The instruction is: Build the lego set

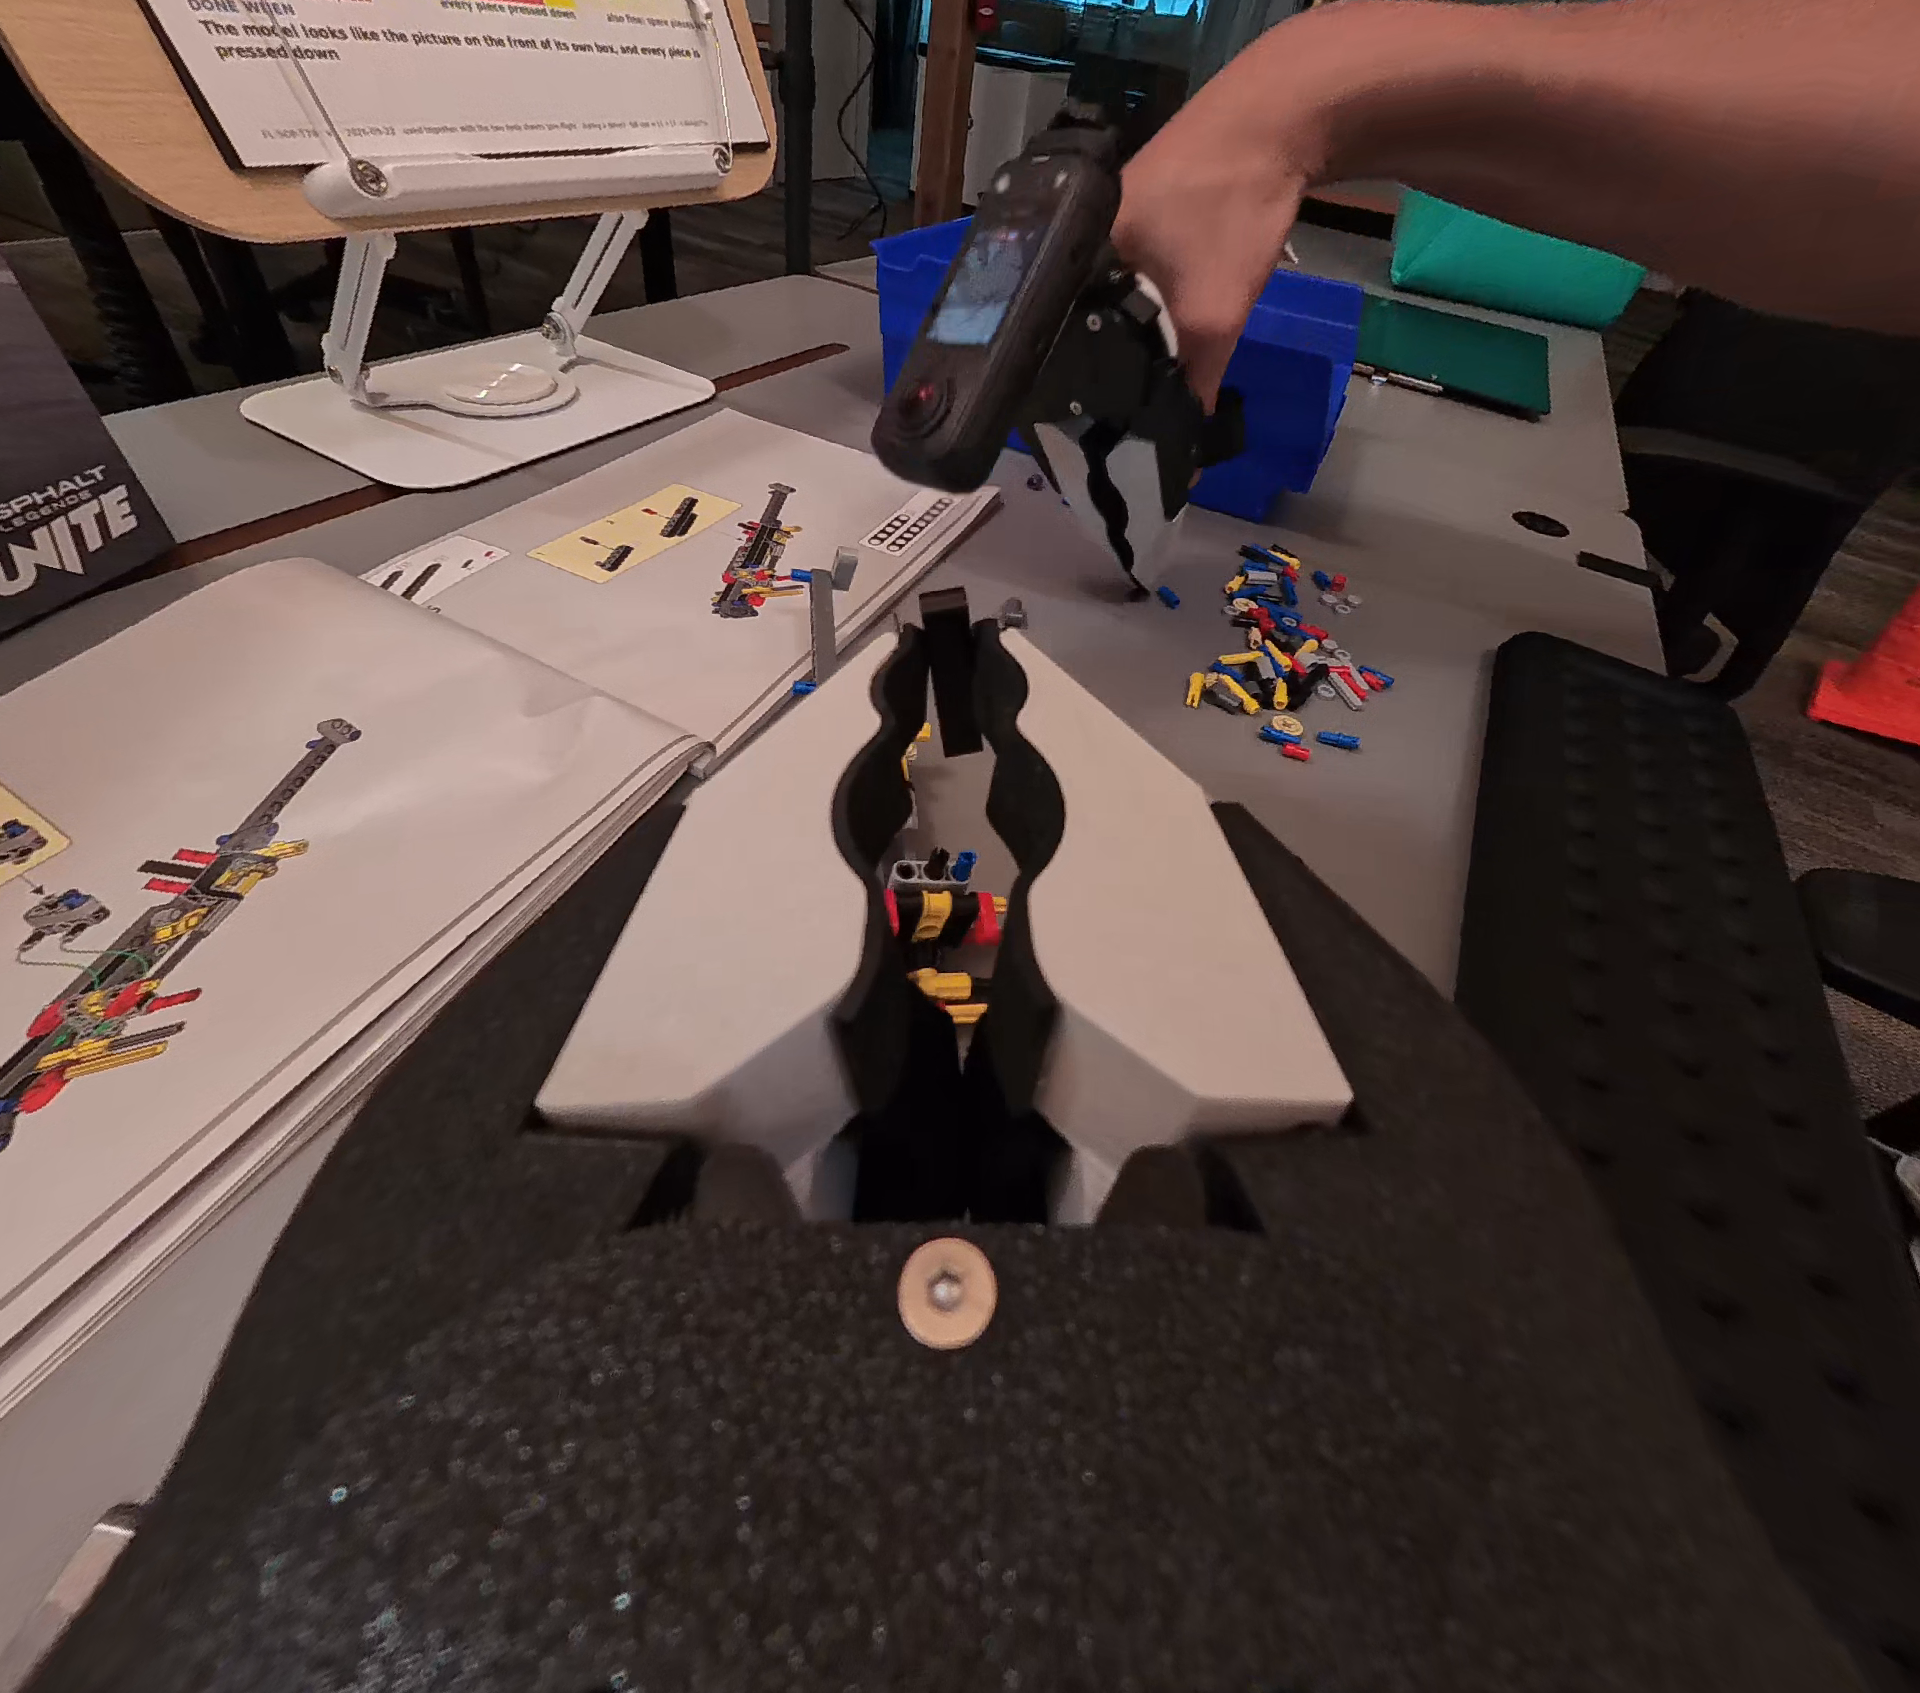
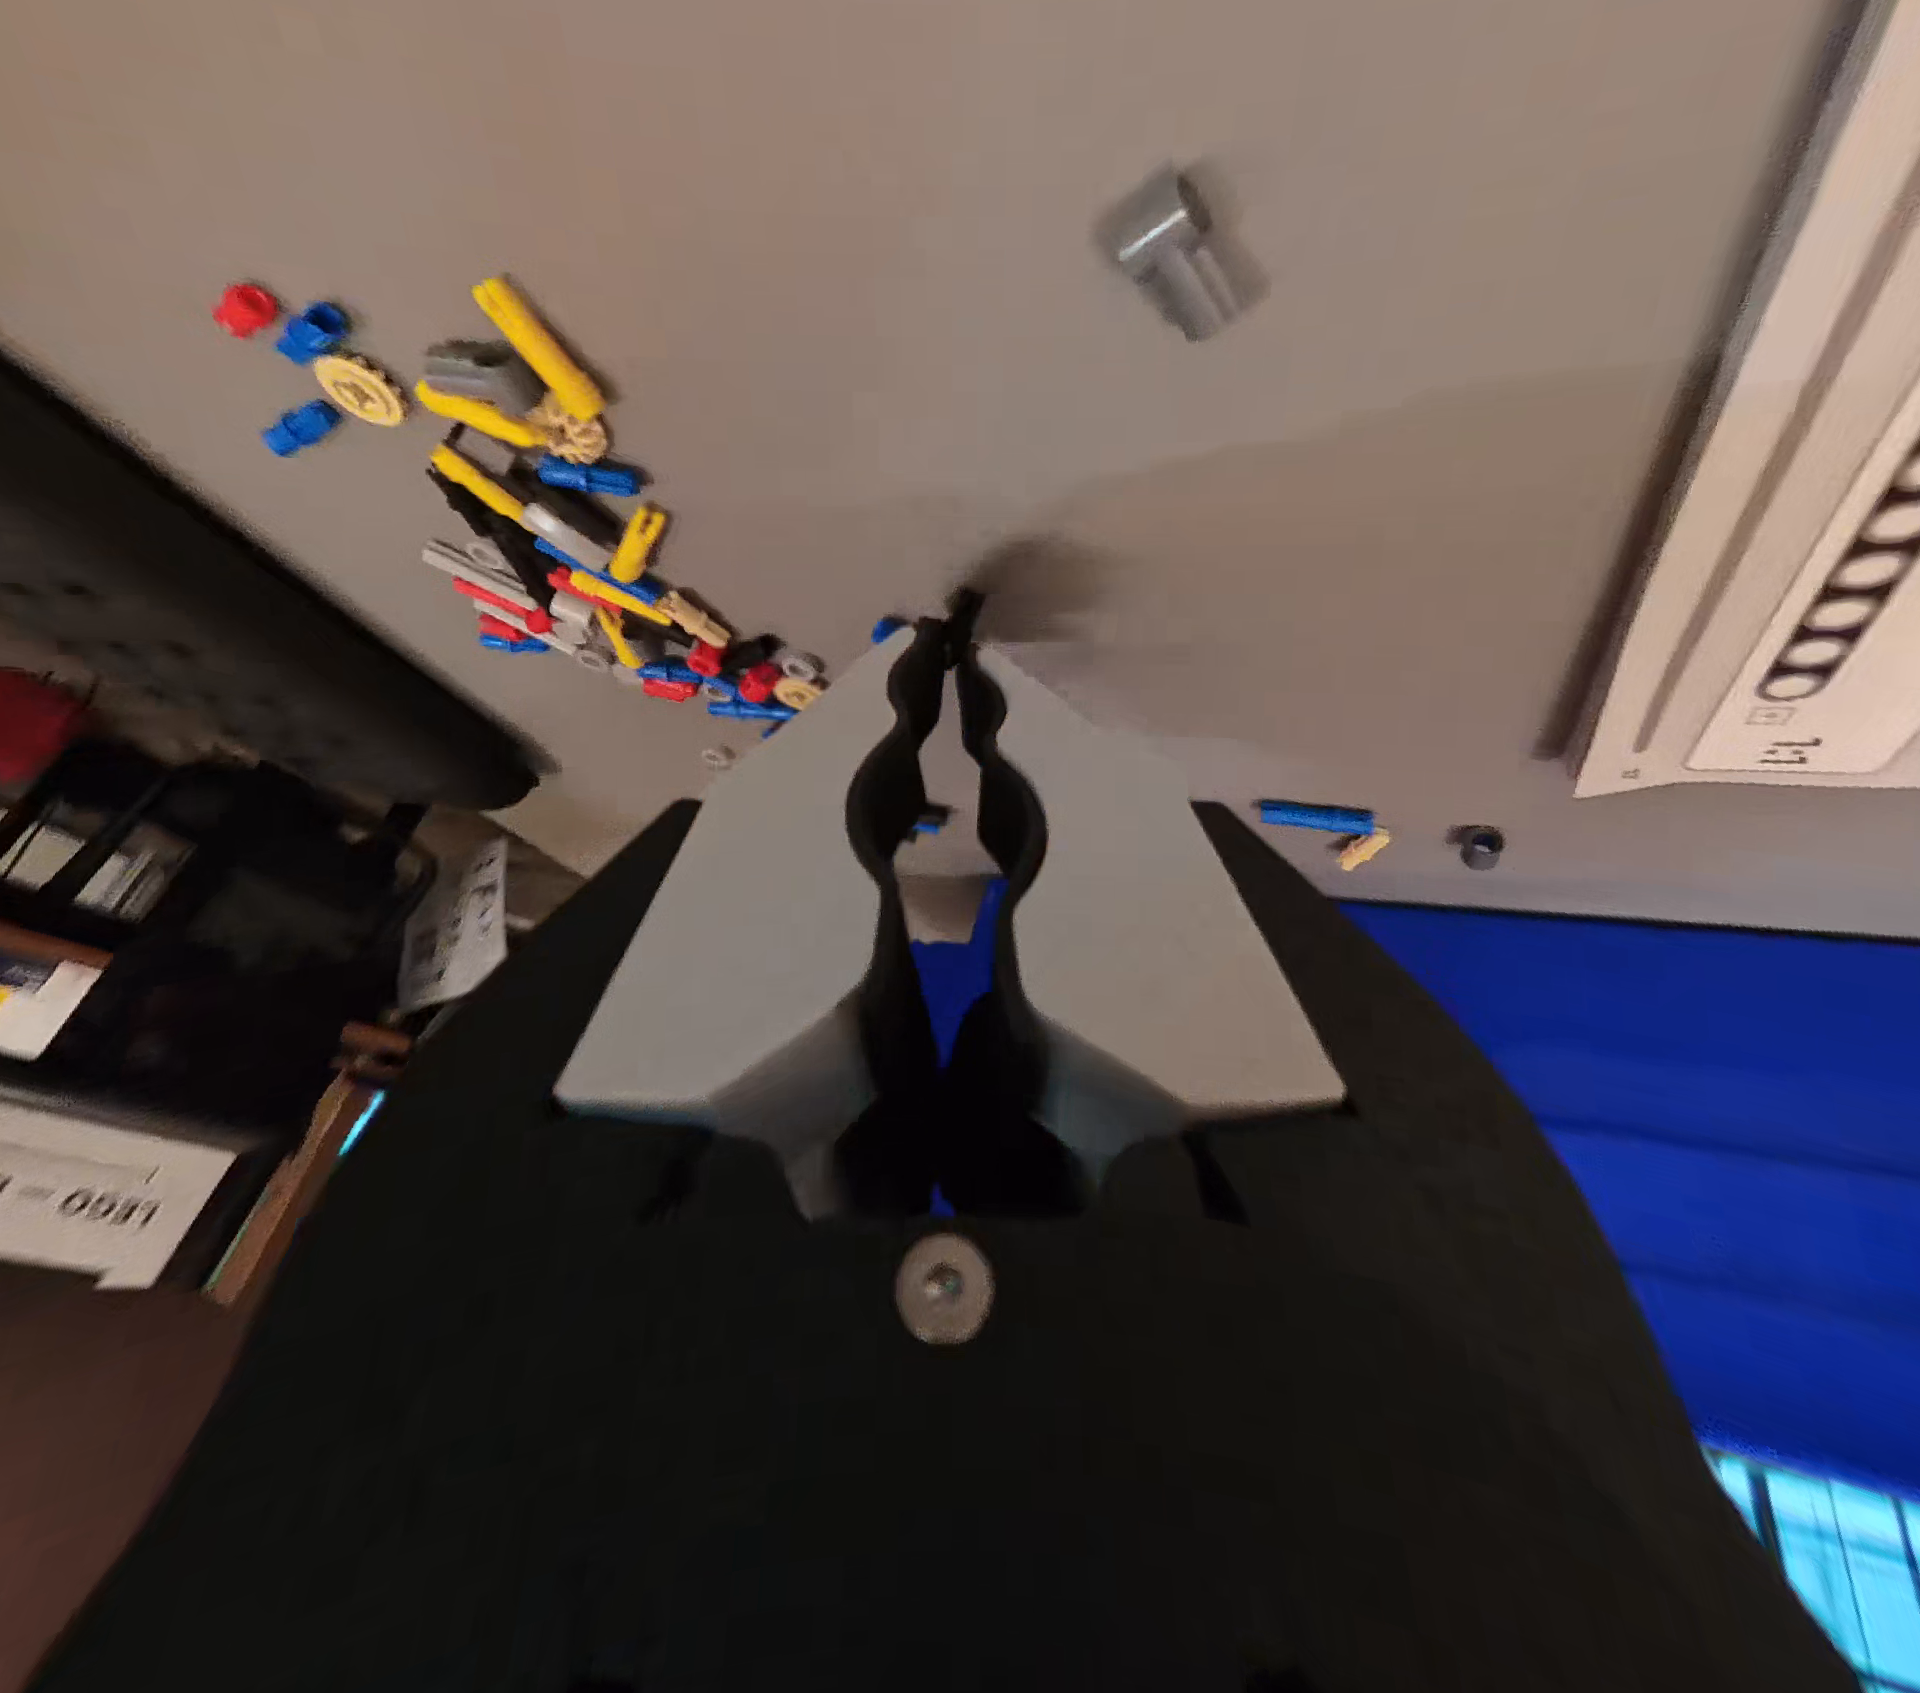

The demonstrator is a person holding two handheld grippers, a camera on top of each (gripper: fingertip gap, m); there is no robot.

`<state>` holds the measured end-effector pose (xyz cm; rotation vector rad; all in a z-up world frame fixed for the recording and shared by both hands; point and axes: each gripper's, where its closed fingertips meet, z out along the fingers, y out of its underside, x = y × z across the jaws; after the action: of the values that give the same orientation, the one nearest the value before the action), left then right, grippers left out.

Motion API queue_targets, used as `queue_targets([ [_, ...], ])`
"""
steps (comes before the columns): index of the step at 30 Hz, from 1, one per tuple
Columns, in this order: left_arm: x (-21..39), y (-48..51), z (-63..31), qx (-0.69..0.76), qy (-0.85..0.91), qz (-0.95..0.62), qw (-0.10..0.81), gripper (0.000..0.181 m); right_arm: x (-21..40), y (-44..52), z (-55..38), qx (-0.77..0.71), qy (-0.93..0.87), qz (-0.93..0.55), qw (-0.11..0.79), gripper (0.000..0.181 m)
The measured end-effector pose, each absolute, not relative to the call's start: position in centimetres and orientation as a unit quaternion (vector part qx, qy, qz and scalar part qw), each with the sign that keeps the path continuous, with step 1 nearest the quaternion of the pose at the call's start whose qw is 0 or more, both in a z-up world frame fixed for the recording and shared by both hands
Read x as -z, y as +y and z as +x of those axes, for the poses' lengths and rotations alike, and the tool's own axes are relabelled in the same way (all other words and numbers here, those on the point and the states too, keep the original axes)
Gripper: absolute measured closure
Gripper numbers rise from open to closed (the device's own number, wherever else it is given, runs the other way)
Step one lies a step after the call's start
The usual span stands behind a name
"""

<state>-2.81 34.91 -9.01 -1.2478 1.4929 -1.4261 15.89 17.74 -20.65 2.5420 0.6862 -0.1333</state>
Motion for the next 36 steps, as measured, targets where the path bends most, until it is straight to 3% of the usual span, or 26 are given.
queue_targets([
  [5,9.0,35.0,-2.8,0.553,0.578,-0.484,0.355,0.174,20.2,16.7,16.5,0.034,0.232,0.92,0.315,0.181],
  [8,9.0,34.9,-2.8,0.555,0.578,-0.483,0.353,0.174,19.9,17.6,16.9,0.019,0.242,0.924,0.295,0.181],
  [17,9.1,34.6,-2.7,0.557,0.58,-0.484,0.344,0.174,19.8,19.1,16.7,0.0,0.194,0.98,0.041,0.167],
  [22,9.3,34.2,-2.7,0.557,0.587,-0.48,0.339,0.174,20.7,18.3,16.3,-0.012,0.203,0.979,-0.014,0.169],
  [32,9.5,34.2,-2.7,0.555,0.589,-0.482,0.336,0.174,21.4,18.6,15.8,0.018,0.204,0.978,-0.028,0.178],
  [34,9.6,33.9,-2.7,0.554,0.593,-0.48,0.333,0.174,20.6,20.3,14.3,0.033,0.21,0.973,-0.088,0.178],
  [36,9.7,33.6,-2.7,0.553,0.597,-0.477,0.331,0.174,17.3,24.3,10.5,0.083,0.203,0.948,-0.231,0.179],
])
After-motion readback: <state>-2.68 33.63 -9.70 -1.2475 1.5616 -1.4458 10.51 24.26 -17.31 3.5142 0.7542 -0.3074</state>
